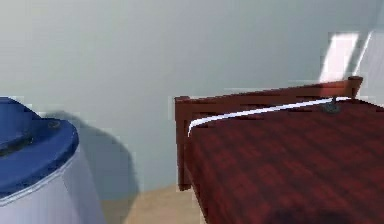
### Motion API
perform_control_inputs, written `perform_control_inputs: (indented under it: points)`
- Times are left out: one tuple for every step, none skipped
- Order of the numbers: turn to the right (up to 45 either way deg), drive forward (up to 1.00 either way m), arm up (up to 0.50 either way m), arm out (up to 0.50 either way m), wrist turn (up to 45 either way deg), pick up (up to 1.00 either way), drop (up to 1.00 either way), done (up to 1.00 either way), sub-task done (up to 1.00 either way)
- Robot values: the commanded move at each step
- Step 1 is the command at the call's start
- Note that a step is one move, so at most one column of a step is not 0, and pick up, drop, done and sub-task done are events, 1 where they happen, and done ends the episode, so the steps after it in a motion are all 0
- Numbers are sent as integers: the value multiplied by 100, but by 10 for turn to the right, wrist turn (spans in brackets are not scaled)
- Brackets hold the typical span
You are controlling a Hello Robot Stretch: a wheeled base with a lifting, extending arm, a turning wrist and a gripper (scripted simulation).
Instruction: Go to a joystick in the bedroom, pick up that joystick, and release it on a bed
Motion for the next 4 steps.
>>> perform_control_inputs:
  points:
    - [0, 10, 0, 0, 0, 0, 0, 0, 0]
    - [450, 0, 0, 0, 0, 0, 0, 0, 0]
    - [450, 0, 0, 0, 0, 0, 0, 0, 0]
    - [450, 0, 0, 0, 0, 0, 0, 0, 0]
